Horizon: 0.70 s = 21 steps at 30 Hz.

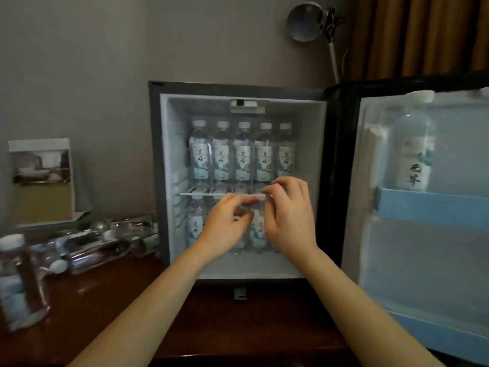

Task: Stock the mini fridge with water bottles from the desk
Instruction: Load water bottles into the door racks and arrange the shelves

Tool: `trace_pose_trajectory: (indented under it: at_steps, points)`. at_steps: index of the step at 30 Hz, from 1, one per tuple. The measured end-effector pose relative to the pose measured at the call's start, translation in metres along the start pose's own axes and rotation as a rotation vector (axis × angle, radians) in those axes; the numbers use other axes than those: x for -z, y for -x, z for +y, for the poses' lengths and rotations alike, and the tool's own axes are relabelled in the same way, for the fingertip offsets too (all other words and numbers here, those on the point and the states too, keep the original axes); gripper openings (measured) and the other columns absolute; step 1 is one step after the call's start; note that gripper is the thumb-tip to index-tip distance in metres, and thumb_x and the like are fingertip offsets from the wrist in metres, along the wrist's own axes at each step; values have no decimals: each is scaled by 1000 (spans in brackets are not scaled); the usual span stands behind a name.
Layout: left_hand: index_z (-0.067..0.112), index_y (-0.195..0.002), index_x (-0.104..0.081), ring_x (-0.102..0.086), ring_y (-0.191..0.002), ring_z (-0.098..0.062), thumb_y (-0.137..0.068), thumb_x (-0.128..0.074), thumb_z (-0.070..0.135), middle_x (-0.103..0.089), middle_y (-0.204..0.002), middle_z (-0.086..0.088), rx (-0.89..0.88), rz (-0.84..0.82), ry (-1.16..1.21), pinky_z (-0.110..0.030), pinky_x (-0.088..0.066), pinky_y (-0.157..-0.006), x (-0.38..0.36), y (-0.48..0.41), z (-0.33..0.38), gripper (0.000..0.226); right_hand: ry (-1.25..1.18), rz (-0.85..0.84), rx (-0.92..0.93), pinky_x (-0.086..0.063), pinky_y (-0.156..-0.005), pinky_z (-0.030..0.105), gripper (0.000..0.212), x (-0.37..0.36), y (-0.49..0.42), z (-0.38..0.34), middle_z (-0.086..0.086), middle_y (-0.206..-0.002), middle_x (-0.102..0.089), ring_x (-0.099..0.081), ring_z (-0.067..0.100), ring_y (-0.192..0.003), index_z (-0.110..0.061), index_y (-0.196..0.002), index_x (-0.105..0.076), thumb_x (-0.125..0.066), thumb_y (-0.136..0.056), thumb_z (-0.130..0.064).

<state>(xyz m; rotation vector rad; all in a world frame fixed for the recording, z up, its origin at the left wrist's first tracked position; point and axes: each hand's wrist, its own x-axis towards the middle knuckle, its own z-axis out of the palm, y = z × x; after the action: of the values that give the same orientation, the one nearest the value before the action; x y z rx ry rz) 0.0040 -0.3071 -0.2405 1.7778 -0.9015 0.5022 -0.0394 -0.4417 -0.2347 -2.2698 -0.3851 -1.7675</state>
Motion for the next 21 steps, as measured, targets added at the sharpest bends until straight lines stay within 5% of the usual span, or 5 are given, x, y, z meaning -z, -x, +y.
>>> trace_pose_trajectory:
  at_steps: [8,11,16,18,21]
  points:
    - [20,-100,-66,-58,-84,1,-88,-56,0,-53,-95,11,254,242,-258,-6,-43,-76,135,78,-80,25,-261,-305,-34,-47,-72,38,30,-122,33,-102,10,-90,-58,-52,30,-89,-8,-87,-63,-37,-84,-20]
    - [22,-88,-65,-58,-81,-2,-85,-52,-10,-55,-92,9,277,458,-332,-9,-46,-72,179,112,-89,35,-378,-430,-36,-47,-76,39,23,-157,46,-146,10,-93,-57,-51,30,-91,-7,-89,-63,-42,-84,-16]
    - [21,-120,-53,-53,-91,-2,-79,-53,-14,-46,-114,6,425,929,-420,-23,-47,-83,239,152,-112,54,-580,-892,-103,-40,-98,34,40,-206,58,-223,7,-129,-50,-46,23,-121,-13,-132,-44,-49,-94,-22]
    - [22,-140,-34,-48,-114,-10,-76,-62,-12,-38,-132,3,641,940,-328,-27,-42,-97,259,162,-133,77,-713,-1046,-152,-37,-102,32,53,-220,57,-254,7,-139,-45,-43,23,-128,-12,-140,-34,-55,-91,-21]
    - [22,-149,-6,-30,-137,-27,-75,-63,-13,-23,-153,-10,954,743,-78,-45,-37,-107,271,177,-161,100,-926,-1184,-239,-40,-99,31,63,-242,60,-288,7,-138,-49,-47,24,-127,-13,-142,-27,-59,-88,-10]
